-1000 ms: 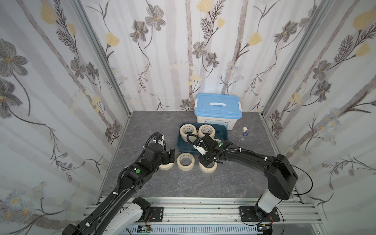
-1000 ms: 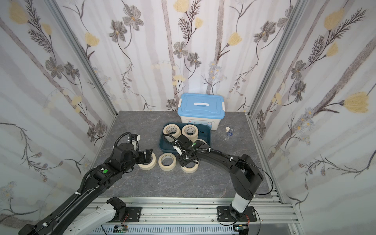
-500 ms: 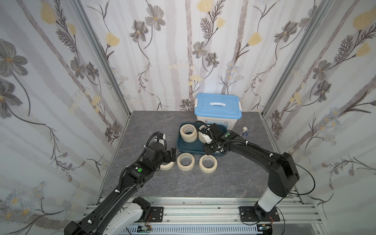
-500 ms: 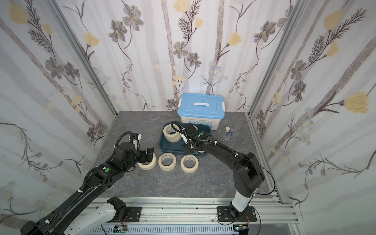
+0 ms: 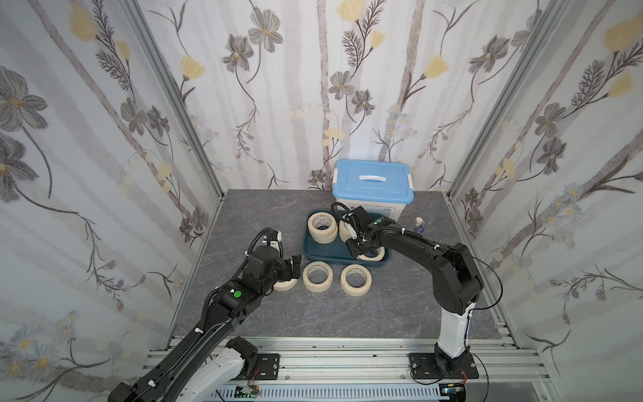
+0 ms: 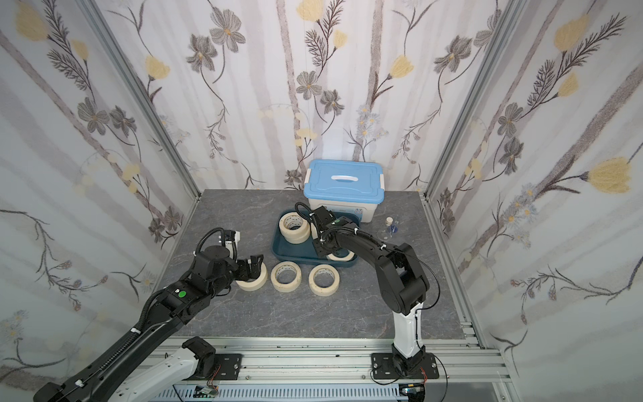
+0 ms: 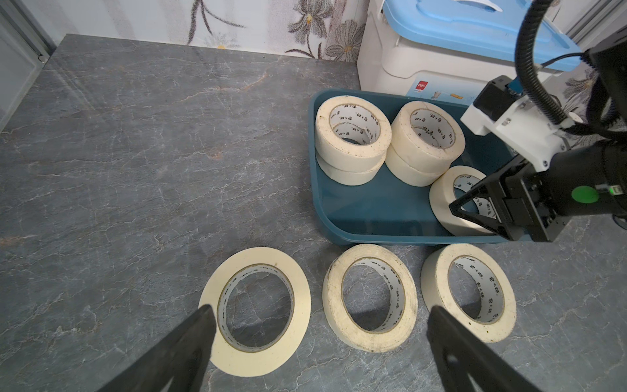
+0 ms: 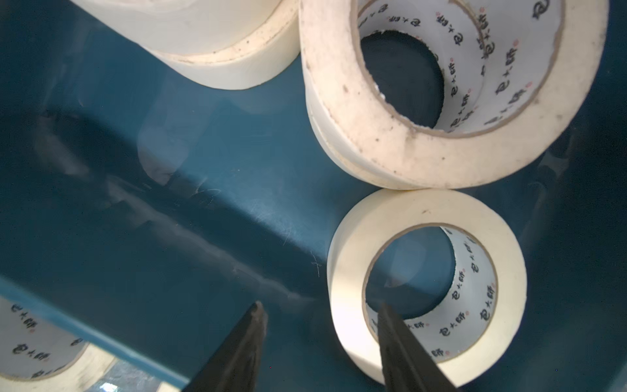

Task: Take out the art tape in the storage box
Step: Place the art tape at the center of the board.

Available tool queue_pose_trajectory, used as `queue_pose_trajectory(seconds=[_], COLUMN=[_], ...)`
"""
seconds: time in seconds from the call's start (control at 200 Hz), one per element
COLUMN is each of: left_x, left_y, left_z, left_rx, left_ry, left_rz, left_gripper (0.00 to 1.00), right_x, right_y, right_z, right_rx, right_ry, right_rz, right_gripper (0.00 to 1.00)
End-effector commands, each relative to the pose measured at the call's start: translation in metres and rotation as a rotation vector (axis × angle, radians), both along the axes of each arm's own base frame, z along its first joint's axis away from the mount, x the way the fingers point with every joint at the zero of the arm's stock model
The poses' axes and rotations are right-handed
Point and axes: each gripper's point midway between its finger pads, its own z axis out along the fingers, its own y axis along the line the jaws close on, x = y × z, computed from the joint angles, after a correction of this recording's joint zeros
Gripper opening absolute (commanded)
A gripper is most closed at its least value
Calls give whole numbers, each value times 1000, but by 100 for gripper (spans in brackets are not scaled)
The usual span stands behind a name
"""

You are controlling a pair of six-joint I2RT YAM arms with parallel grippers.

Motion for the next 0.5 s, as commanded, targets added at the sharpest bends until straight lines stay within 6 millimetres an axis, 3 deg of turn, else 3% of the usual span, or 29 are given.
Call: queue_pose_trajectory(seconds=[0.0, 0.495], left_x=[1, 2], left_y=[1, 2], left_z=[2, -3], left_rx=[-8, 8], left_ry=[-12, -2], left_rz=[9, 14], left_gripper=[100, 100], right_x=[6, 3], right_y=[-2, -10], right_z=[-7, -42], right_rx=[-13, -51], right_ry=[2, 70], right_rz=[-35, -76], right_gripper=[54, 44])
